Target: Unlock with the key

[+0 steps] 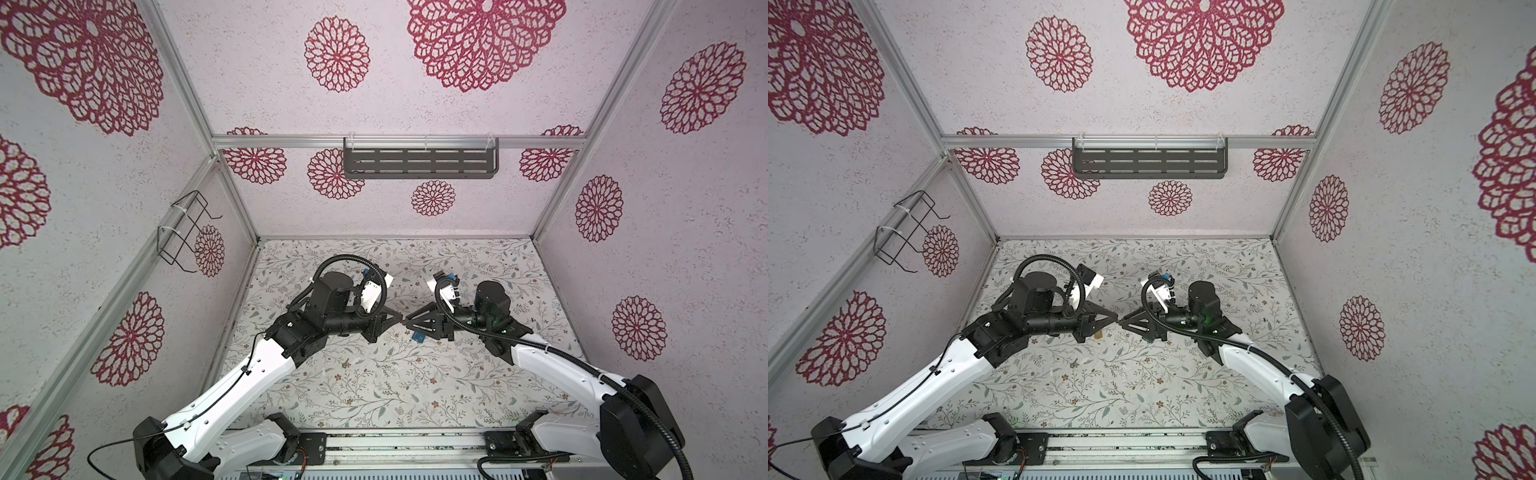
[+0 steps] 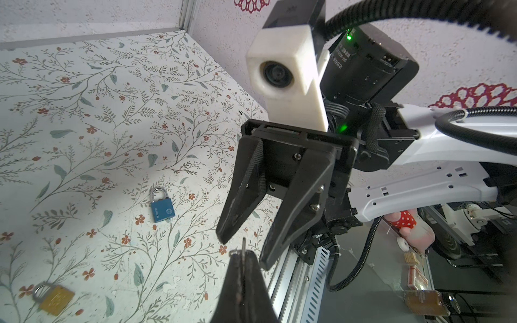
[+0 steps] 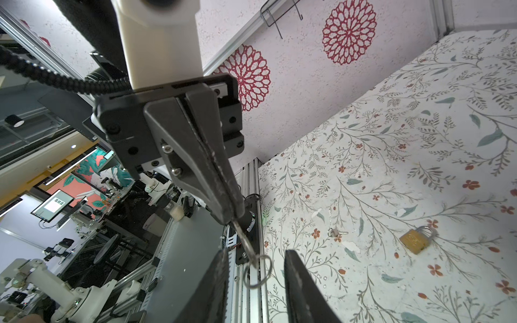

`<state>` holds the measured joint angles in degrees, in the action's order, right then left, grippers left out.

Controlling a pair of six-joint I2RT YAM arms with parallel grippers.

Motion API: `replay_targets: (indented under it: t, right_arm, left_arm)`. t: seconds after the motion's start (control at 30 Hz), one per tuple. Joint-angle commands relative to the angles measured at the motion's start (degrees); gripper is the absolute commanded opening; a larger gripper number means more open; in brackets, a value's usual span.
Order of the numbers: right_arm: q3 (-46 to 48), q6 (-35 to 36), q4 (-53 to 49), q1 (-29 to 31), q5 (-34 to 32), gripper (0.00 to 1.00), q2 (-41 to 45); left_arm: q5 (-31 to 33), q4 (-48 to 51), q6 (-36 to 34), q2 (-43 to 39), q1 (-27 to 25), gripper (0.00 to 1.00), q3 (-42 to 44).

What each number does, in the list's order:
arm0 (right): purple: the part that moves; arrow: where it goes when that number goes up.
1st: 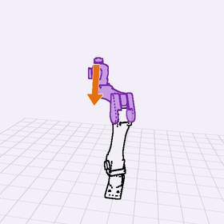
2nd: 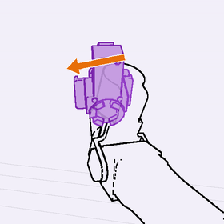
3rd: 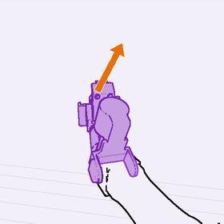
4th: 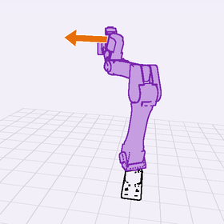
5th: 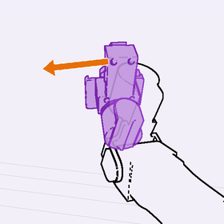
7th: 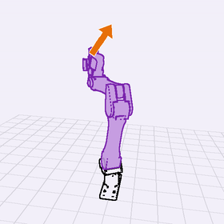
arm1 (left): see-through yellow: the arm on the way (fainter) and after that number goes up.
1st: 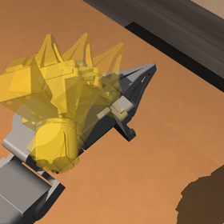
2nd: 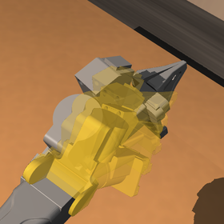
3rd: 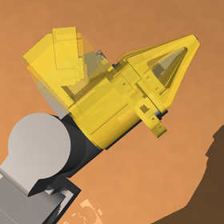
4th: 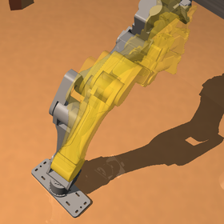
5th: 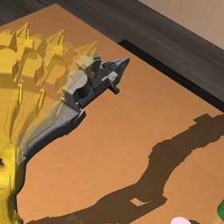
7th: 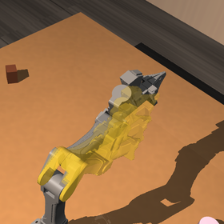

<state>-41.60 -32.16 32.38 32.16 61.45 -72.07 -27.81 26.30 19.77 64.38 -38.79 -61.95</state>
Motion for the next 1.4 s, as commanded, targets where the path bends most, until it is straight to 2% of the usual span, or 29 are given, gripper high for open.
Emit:
replay_targets:
  t: [0.0, 0.53, 0.8, 1.23, 1.37]
  right_arm:
    - [-0.1, -3.5, 8.7, -0.2, 3.7, 0.32, 0.0]
    - [1.4, -6.5, 13.8, -0.2, 5.5, 0.21, -2.4]
    - [1.4, -6.8, 14.0, -0.2, 5.9, 0.19, -2.8]
    - [0.8, -6.2, 12.5, -0.3, 4.0, 0.0, -2.4]
    - [0.6, -5.8, 9.7, -0.3, 1.6, 0.0, -1.6]
  left_arm:
    - [-0.9, 1.1, -1.9, 0.5, 0.4, 0.0, -1.6]
    - [-0.3, 2.1, -3.2, 2.2, 0.4, 0.0, -3.8]
    - [-0.3, 2.0, -3.2, 2.4, 0.5, 0.0, -4.1]
    - [-0.7, 2.2, -3.5, 2.2, 0.5, 0.0, -4.1]
    - [-1.0, 2.1, -3.6, 1.9, 0.5, 0.0, -4.1]
